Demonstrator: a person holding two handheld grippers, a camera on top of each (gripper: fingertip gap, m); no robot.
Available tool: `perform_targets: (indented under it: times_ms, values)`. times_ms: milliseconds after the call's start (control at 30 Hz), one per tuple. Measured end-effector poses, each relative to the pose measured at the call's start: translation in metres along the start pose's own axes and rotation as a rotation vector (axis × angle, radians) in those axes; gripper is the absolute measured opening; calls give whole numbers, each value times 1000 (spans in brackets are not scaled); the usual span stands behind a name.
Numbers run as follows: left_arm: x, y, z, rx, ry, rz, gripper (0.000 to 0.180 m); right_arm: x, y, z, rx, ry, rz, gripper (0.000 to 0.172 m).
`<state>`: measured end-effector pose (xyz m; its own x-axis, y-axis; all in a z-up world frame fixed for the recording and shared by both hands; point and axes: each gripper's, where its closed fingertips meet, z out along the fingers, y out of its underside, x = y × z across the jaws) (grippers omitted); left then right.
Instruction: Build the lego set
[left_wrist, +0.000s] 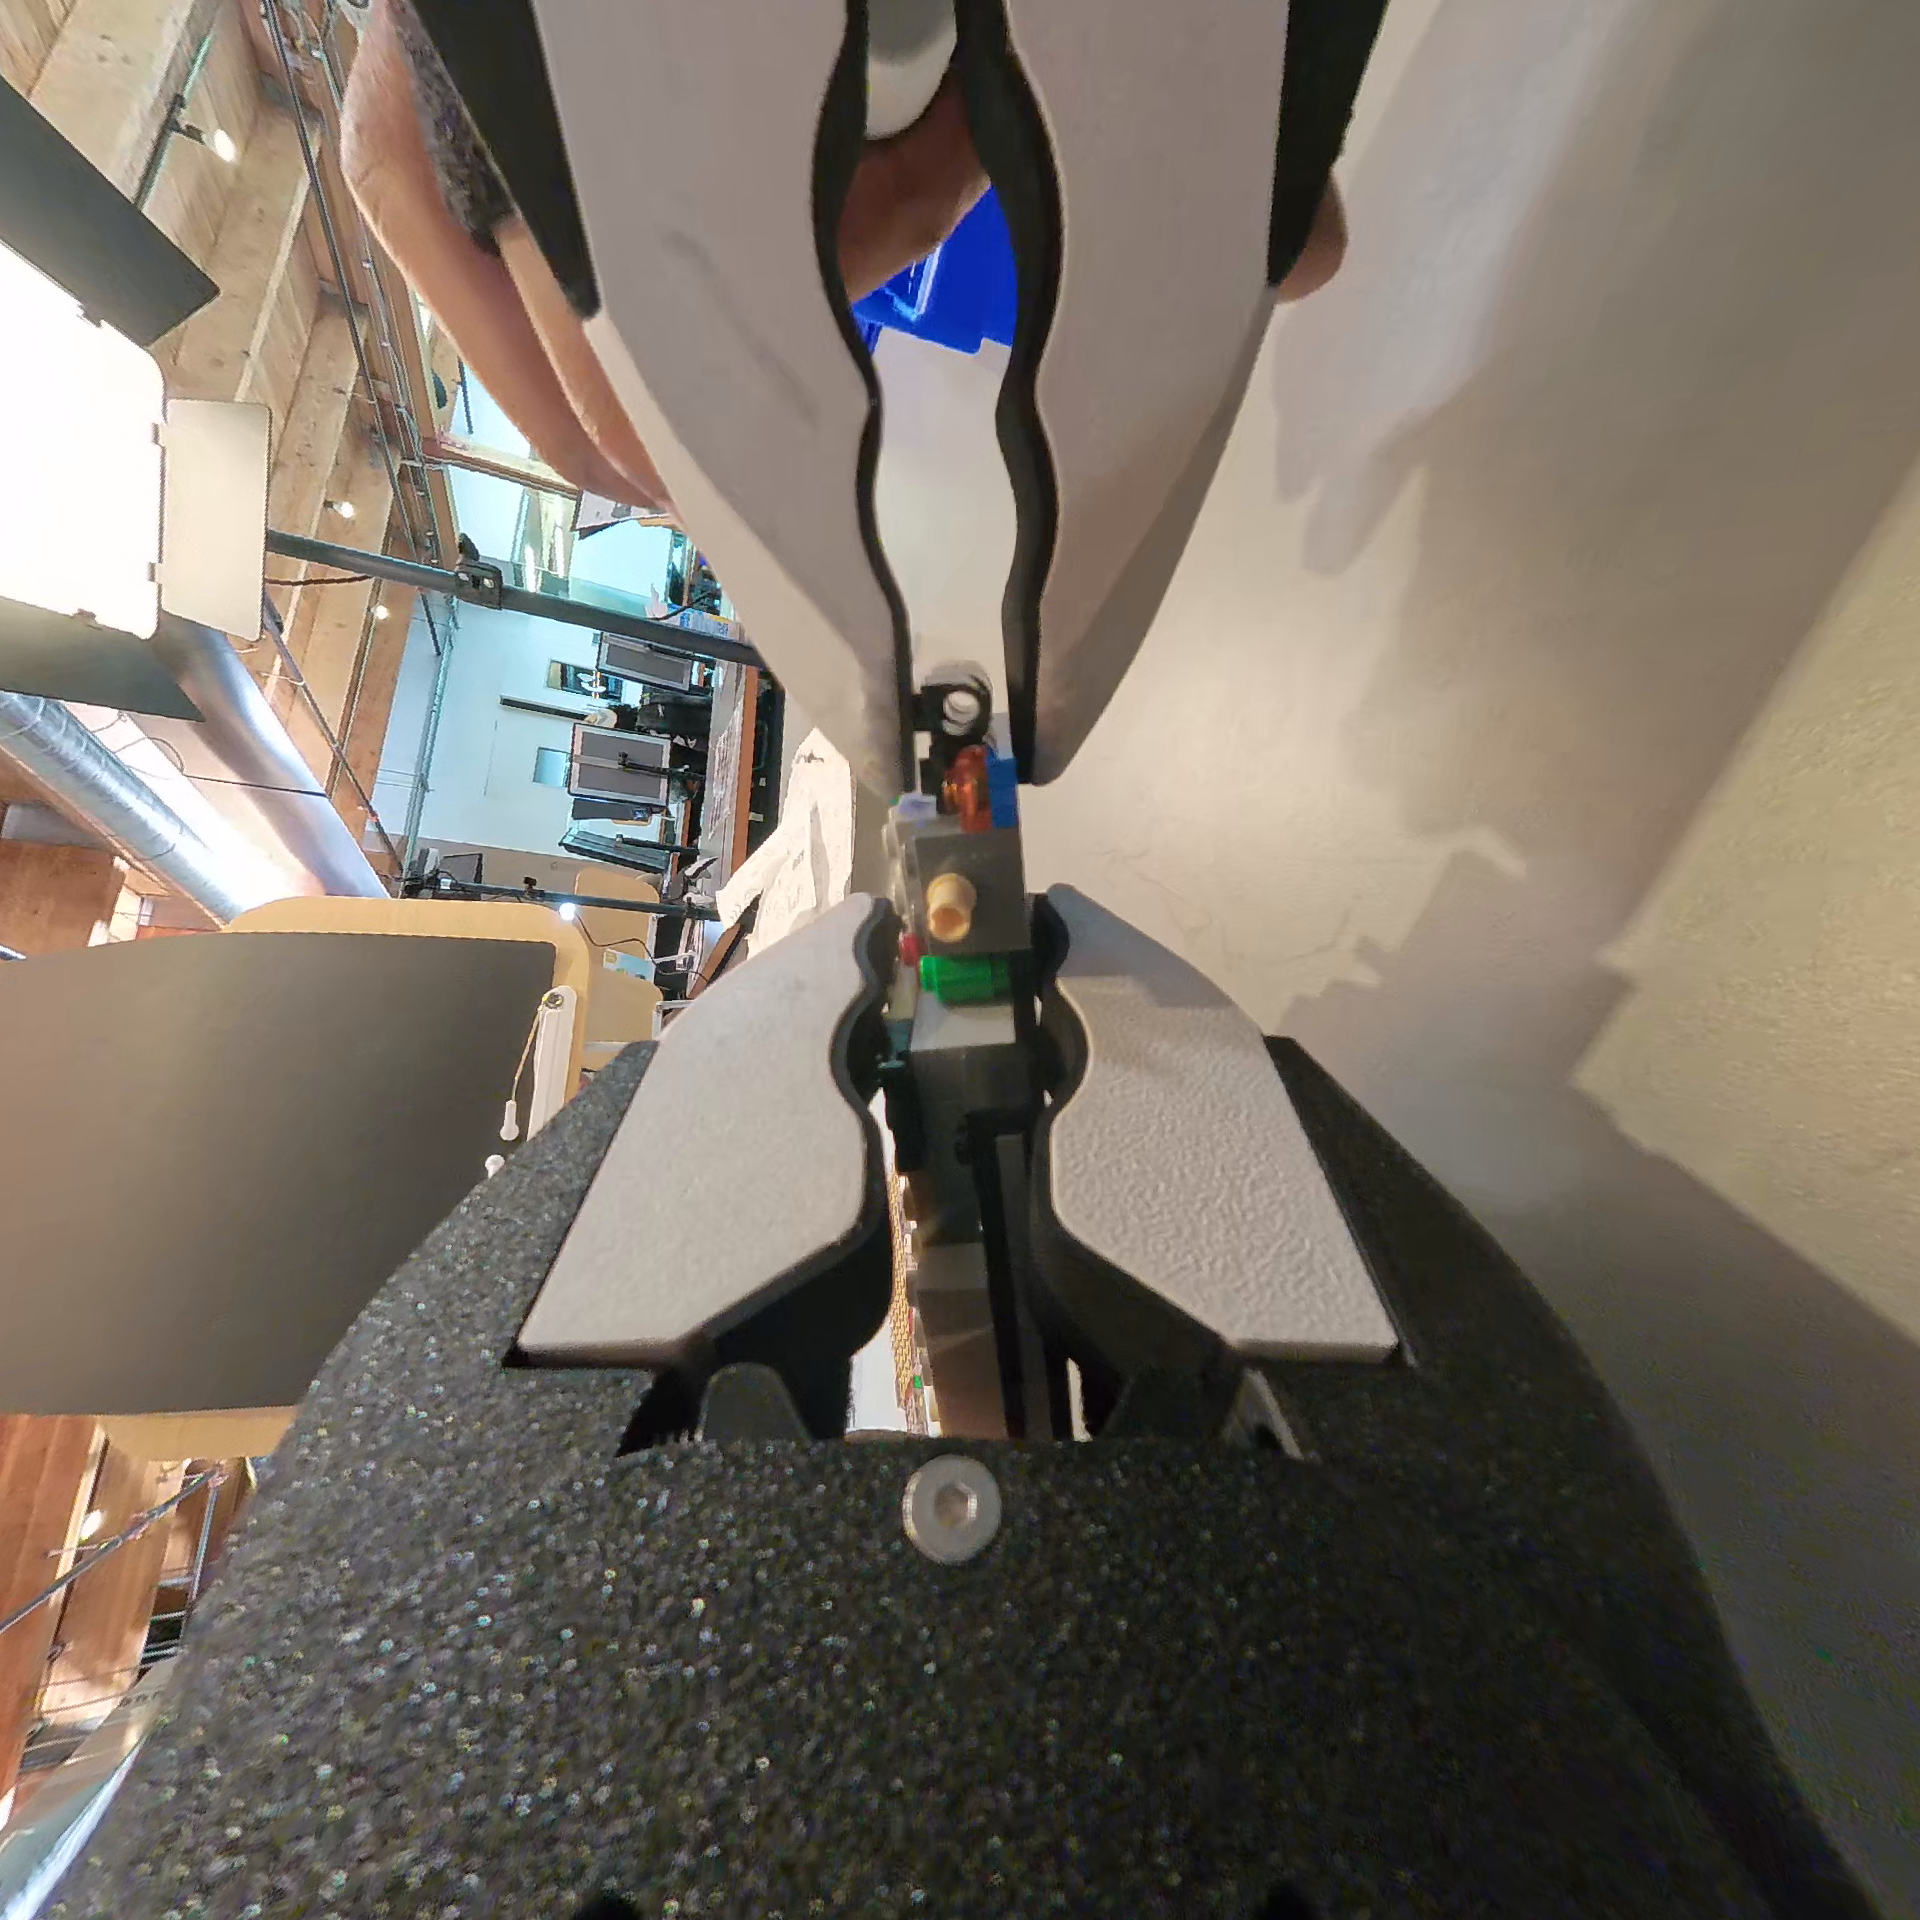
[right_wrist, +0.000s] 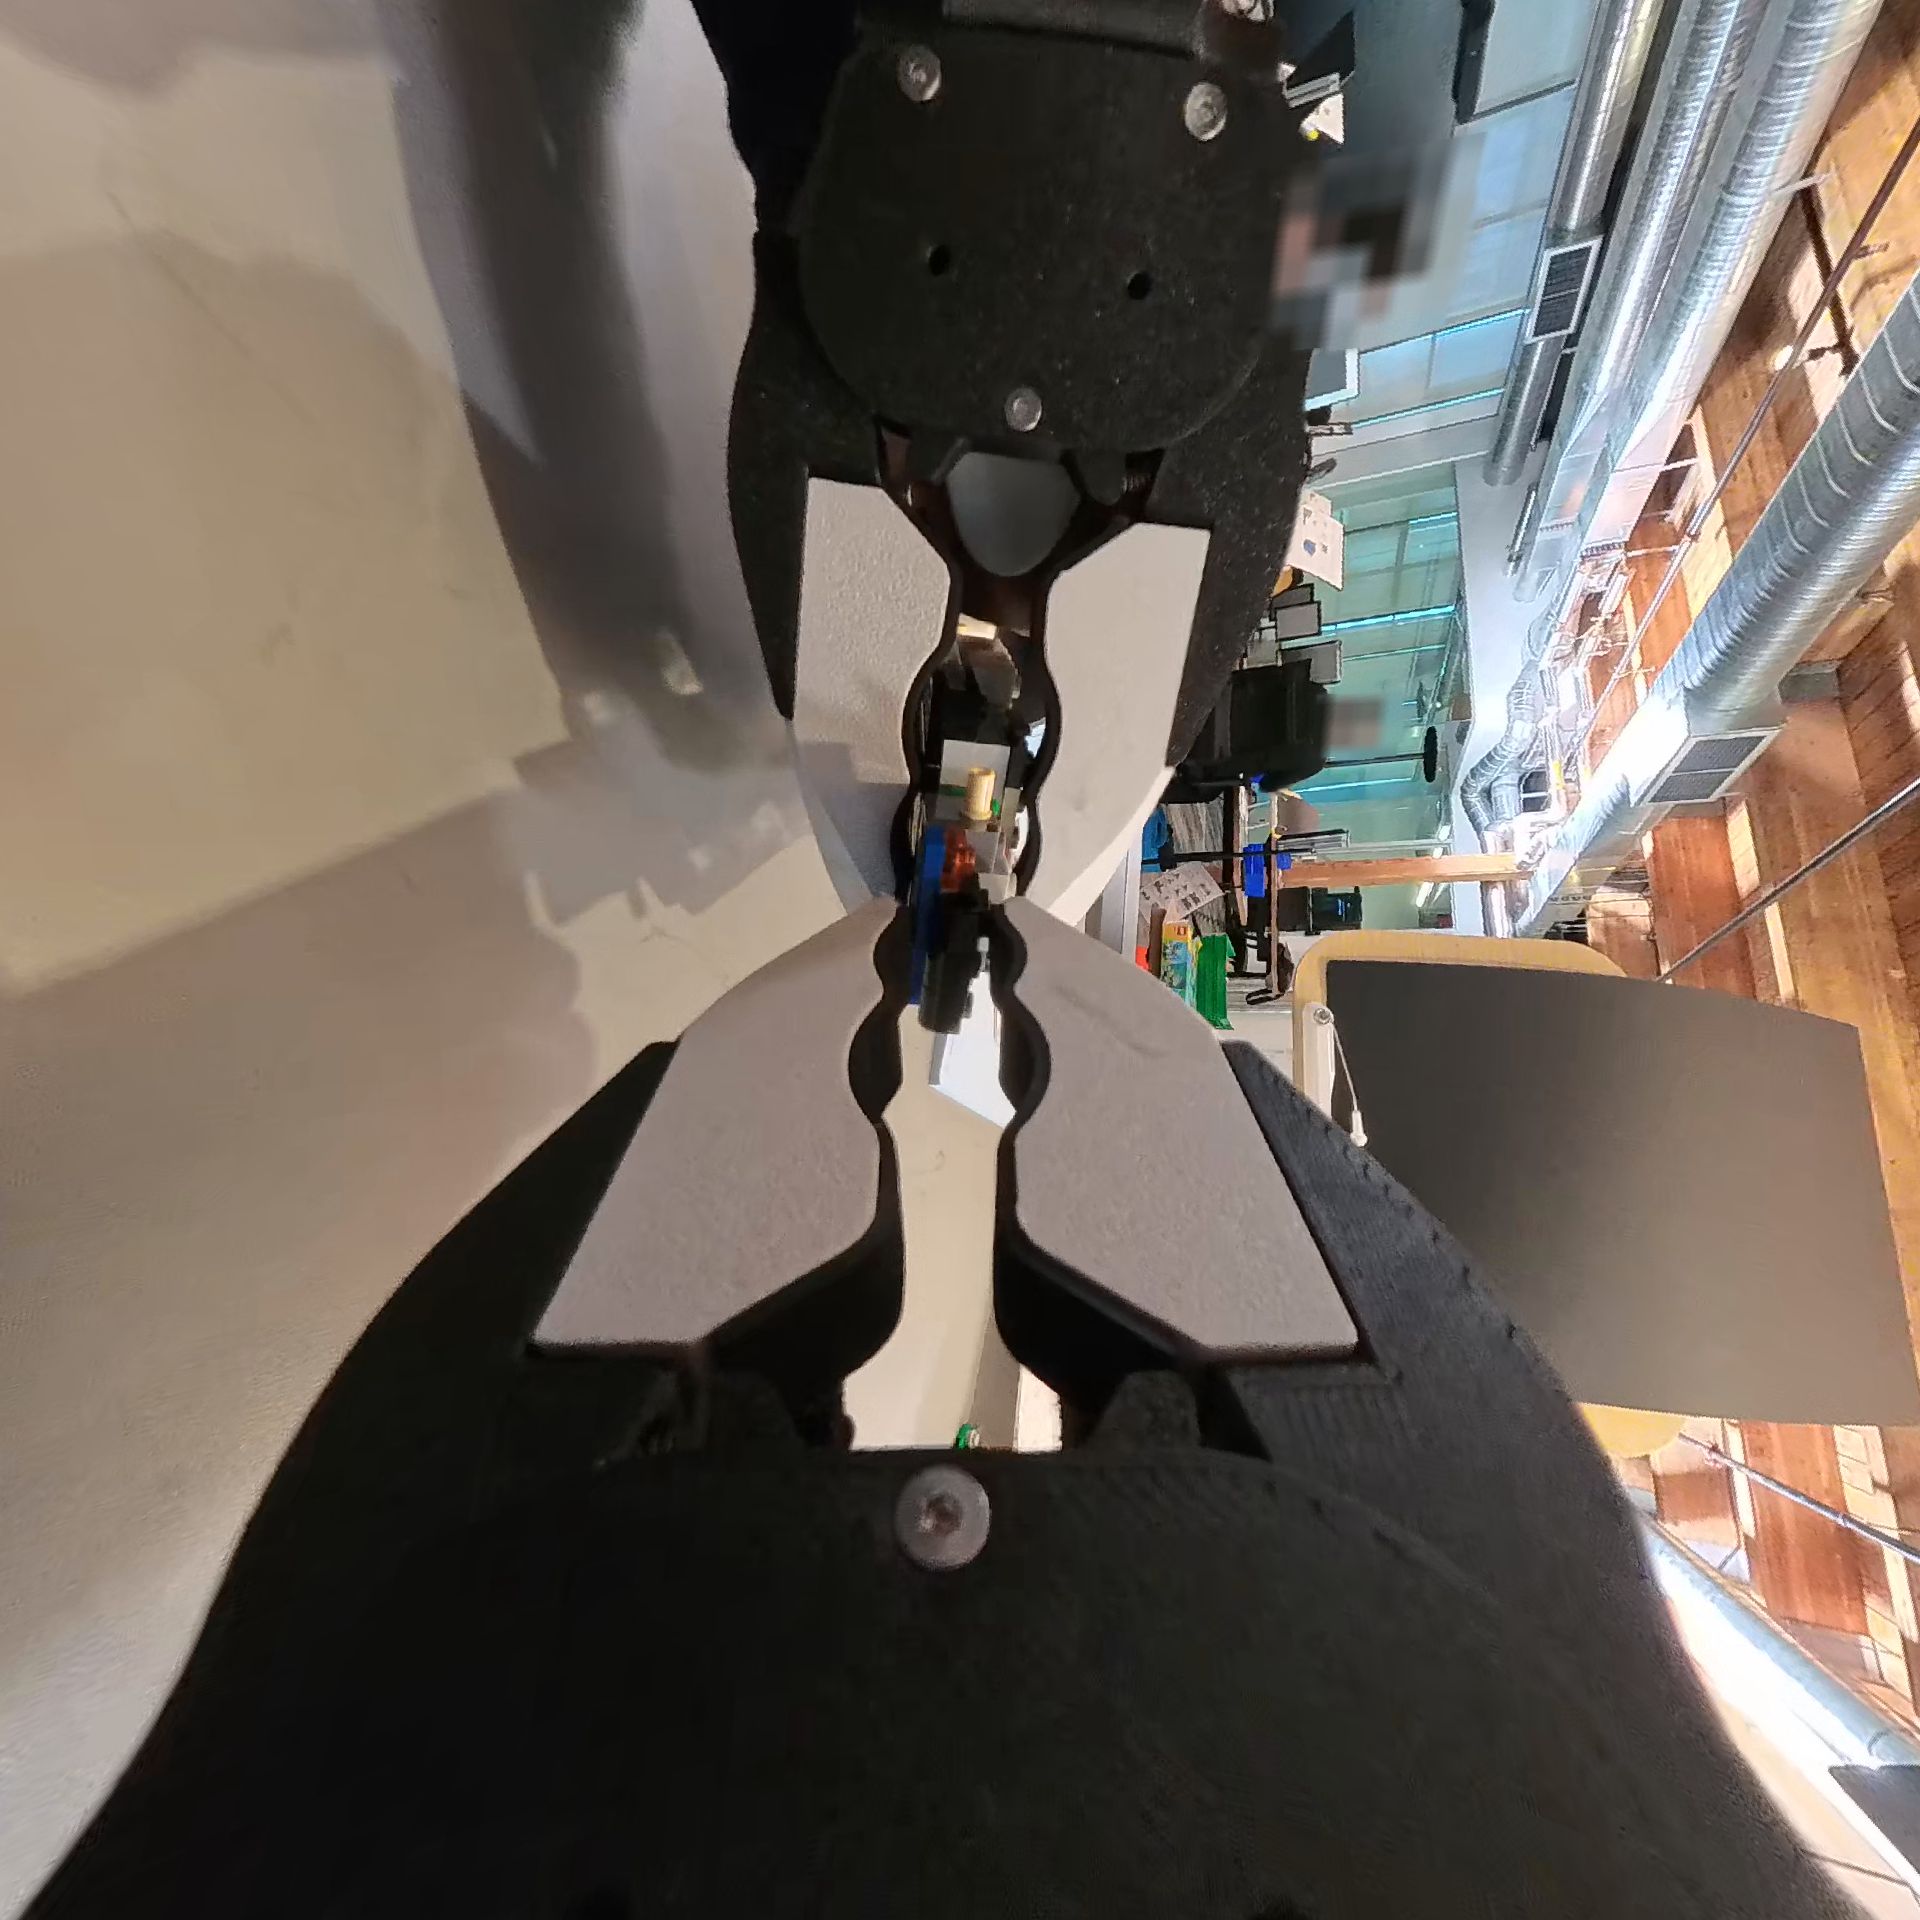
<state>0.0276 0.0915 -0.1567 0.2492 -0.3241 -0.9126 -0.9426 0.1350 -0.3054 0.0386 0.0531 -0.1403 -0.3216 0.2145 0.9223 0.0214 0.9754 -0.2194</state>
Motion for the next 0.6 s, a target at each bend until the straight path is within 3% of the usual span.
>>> perform_targets:
  times_ms: [600]
  values:
    - [0,0,1,-25,7,15,25,0,4,0,-43,-62,-27,12]
